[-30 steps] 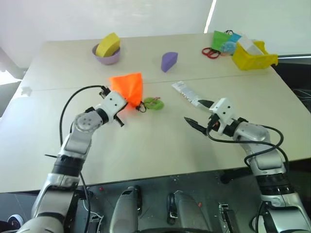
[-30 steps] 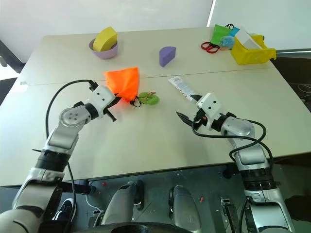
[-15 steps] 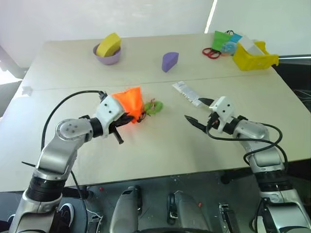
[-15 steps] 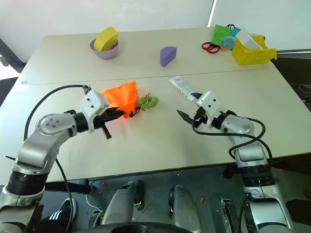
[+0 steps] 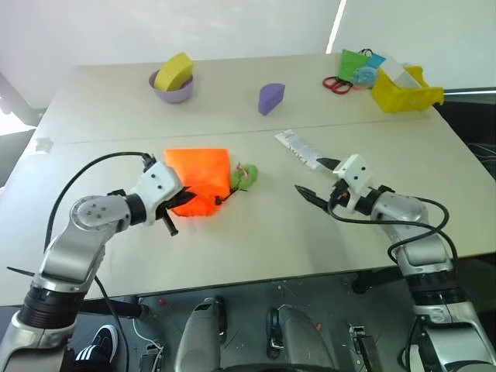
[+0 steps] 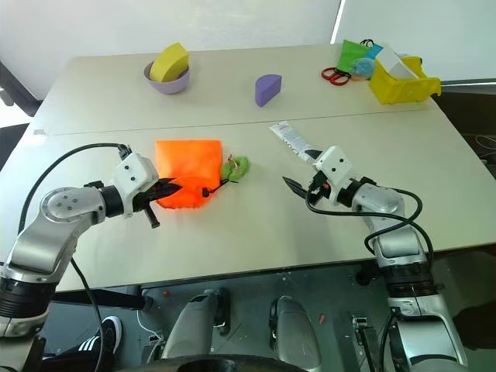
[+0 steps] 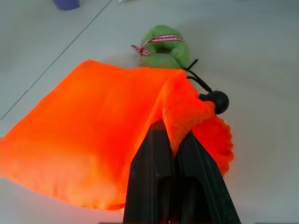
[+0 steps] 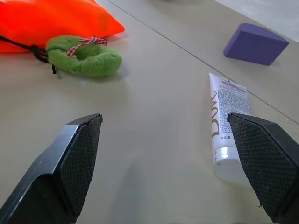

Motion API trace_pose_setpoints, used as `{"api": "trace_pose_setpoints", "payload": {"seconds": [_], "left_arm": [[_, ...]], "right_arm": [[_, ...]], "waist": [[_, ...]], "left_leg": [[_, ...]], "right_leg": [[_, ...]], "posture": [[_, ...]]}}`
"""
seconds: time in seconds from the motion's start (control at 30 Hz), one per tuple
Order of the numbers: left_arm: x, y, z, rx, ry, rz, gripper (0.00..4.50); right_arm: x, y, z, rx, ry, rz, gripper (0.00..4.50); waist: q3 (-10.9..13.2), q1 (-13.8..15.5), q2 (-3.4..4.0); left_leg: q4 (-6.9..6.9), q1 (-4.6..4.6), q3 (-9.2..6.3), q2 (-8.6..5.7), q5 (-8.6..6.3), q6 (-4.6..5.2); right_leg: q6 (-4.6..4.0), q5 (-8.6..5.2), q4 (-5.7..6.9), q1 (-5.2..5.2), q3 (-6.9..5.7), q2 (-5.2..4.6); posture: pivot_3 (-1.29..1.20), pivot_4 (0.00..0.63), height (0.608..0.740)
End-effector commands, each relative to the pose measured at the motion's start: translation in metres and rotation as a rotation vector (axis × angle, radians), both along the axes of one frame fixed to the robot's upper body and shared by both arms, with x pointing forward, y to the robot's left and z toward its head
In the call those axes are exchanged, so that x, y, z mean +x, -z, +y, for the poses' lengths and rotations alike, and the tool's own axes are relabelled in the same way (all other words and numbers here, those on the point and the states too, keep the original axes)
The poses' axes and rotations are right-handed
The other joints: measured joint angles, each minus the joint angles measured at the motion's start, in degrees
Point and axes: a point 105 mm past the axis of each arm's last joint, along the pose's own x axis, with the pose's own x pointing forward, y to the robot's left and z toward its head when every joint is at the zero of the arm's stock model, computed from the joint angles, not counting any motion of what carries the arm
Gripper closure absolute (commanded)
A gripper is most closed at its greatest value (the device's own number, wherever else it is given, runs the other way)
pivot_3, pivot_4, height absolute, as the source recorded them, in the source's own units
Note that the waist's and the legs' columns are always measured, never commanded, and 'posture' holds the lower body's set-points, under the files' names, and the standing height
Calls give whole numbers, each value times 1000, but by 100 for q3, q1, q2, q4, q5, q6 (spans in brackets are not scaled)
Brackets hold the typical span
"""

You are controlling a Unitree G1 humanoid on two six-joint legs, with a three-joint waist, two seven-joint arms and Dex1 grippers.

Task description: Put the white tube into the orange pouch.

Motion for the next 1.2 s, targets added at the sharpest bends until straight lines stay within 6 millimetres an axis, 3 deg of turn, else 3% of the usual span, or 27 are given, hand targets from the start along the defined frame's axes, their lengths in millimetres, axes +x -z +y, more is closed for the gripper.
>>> {"api": "trace_pose_setpoints", "payload": {"seconds": [0.03, 0.3, 0.4, 0.67, 0.83, 1.07, 1.13, 1.2], "left_arm": [[0, -6, 0, -2, 8, -73, 4489], [-2, 10, 0, 7, 11, -53, 4489], [-3, 13, -4, 7, 22, -52, 4489], [-2, 14, -8, 15, 24, -67, 4489], [-1, 13, -9, 10, 14, -81, 4489], [-2, 13, -11, 18, 18, -92, 4489], [-1, 12, -11, 16, 17, -93, 4500], [0, 11, -11, 17, 16, -95, 4500]], "right_arm": [[6, -16, 0, 36, 30, -33, 0], [20, -25, -2, 67, 108, -32, 0], [39, -32, -7, 114, 212, 5, 0], [64, -25, -10, 117, 297, 182, 0], [71, -11, -17, 30, 337, 233, 0], [74, 1, -17, 66, 347, 303, 0], [75, -1, -17, 83, 348, 306, 523], [74, -3, -16, 85, 341, 305, 1327]], "waist": [[0, -3, 0], [0, -27, 0], [0, -30, 0], [0, -32, 1], [0, -43, 1], [0, -53, 1], [0, -63, 1], [0, -80, 1]], "left_leg": [[0, 0, 0, 0, 0, 0], [-7, 0, 1, 2, 6, 9], [-5, 0, 4, 1, 1, 1], [-7, -2, 8, 2, 7, 11], [-10, -6, 9, 2, 8, 13], [-9, -6, 11, 2, 8, 13], [-9, -6, 11, 2, 8, 13], [-9, -6, 11, 2, 8, 13]], "right_leg": [[0, 0, 0, 0, 0, 0], [6, 3, 2, -6, 0, 2], [2, 3, 1, -6, 2, 1], [-3, 8, 1, -10, 4, 1], [9, 14, 1, -15, 4, 2], [11, 15, 1, -15, 4, 2], [12, 16, 2, -15, 4, 3], [12, 16, 2, -15, 4, 4]], "posture": [[0, 150, 740], [0, 150, 740], [0, 150, 740], [0, 150, 740], [0, 150, 740], [0, 150, 740], [0, 150, 740], [0, 150, 740]]}}
